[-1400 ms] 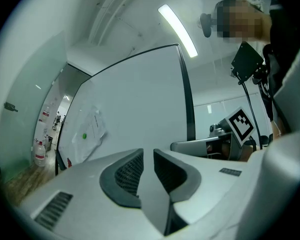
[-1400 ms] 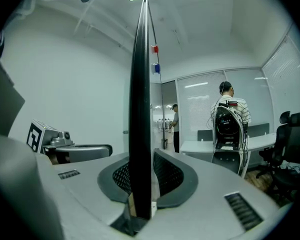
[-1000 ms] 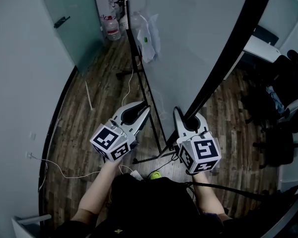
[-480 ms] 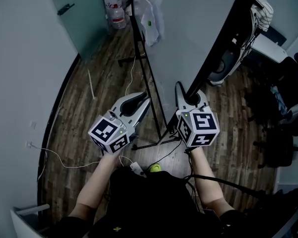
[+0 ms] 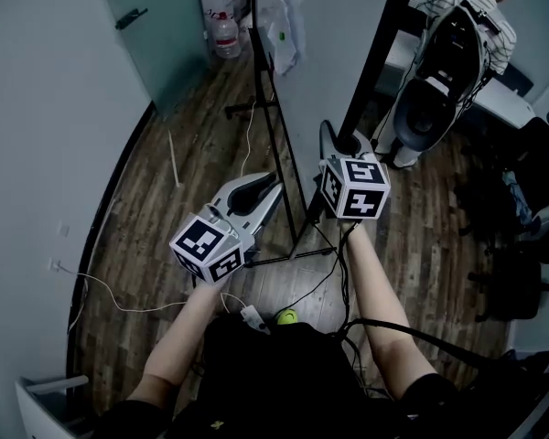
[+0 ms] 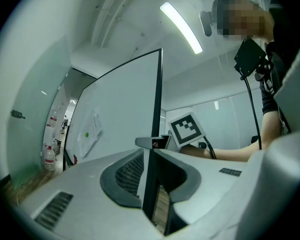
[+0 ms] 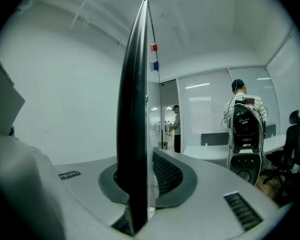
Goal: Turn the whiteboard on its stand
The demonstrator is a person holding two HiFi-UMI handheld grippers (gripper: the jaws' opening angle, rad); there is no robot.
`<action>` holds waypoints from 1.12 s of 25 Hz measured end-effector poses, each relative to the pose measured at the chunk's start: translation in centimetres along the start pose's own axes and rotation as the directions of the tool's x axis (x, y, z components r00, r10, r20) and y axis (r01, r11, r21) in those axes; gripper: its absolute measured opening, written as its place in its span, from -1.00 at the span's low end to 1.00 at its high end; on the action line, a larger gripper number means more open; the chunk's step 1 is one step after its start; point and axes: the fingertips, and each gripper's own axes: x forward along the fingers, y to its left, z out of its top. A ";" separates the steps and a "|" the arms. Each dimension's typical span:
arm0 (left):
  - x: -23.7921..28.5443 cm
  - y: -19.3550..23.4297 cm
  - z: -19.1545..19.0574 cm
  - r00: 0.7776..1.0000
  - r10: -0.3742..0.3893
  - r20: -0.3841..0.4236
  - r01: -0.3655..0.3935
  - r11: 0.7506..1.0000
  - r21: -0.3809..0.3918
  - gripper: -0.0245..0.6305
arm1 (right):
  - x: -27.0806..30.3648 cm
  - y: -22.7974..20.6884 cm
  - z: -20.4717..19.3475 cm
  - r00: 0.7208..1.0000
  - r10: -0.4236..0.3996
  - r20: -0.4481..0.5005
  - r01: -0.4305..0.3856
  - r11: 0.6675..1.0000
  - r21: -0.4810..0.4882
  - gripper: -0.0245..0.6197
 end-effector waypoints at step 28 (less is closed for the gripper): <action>-2.9 -1.1 0.8 0.998 0.059 0.015 -0.059 0.998 0.022 -0.76 | 5.2 -1.5 -0.4 0.999 -0.003 -0.036 0.002 1.000 -0.009 -0.73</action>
